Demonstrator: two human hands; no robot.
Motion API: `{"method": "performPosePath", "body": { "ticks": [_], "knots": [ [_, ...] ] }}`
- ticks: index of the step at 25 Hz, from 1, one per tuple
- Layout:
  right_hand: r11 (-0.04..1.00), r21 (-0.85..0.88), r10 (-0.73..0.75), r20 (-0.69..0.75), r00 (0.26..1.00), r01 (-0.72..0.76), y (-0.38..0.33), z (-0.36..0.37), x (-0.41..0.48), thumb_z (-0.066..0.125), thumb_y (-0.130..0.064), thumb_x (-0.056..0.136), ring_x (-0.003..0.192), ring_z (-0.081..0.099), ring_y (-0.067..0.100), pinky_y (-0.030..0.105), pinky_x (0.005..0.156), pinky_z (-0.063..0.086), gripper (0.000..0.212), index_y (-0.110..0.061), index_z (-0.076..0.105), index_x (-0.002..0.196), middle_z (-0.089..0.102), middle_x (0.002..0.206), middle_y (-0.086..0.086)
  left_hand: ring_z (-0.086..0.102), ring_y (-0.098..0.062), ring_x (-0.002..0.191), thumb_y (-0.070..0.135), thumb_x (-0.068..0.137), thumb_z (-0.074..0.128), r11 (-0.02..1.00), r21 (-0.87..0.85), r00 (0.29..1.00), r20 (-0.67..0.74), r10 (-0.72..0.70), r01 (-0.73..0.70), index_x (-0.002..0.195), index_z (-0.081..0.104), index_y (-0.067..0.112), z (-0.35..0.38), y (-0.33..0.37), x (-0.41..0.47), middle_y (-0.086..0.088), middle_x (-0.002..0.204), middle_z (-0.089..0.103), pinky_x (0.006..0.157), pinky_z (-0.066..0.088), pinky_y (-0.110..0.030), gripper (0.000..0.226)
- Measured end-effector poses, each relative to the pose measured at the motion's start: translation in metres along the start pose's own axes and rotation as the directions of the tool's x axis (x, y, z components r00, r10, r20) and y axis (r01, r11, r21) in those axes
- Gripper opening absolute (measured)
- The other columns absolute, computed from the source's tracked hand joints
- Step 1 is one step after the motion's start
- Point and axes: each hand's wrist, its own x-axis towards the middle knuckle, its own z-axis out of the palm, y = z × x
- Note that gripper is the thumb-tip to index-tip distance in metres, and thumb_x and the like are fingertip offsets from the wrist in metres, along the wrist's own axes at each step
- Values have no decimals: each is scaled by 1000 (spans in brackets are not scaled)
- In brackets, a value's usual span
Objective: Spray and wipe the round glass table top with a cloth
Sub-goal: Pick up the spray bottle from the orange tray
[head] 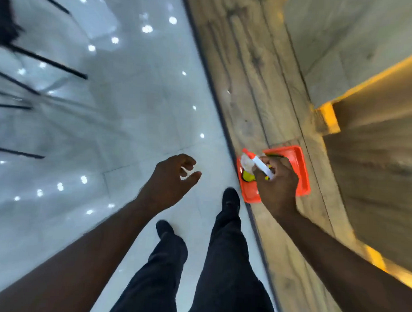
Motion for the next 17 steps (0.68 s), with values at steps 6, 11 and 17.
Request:
{"method": "performPosePath", "body": {
  "ticks": [6, 11, 17],
  "knots": [
    [881, 131, -471, 307, 827, 454, -273, 65, -35, 97, -27, 78, 82, 63, -9, 3, 74, 39, 22, -21, 85, 94, 71, 89, -19, 67, -4, 95, 39, 89, 80, 981, -191, 890, -443, -109, 25, 119, 69, 28, -202, -92, -126, 16, 107, 70, 85, 55, -25, 34],
    [778, 398, -621, 366, 693, 486, -465, 155, -120, 86, -29, 91, 84, 70, 10, 18, 69, 43, 5, -29, 82, 87, 78, 87, -9, 65, -4, 97, 42, 90, 78, 975, -220, 693, -700, -170, 16, 119, 68, 30, -339, -207, -226, 17, 110, 68, 87, 58, -34, 32],
    [616, 709, -720, 329, 611, 344, -645, 282, -220, 85, -27, 88, 64, 65, 3, 14, 65, 48, 17, -12, 79, 82, 72, 70, -5, 68, -4, 96, 48, 90, 77, 977, -210, 527, -828, -189, 20, 121, 70, 26, -484, -318, -287, 15, 113, 71, 80, 62, -34, 39]
  ]
}}
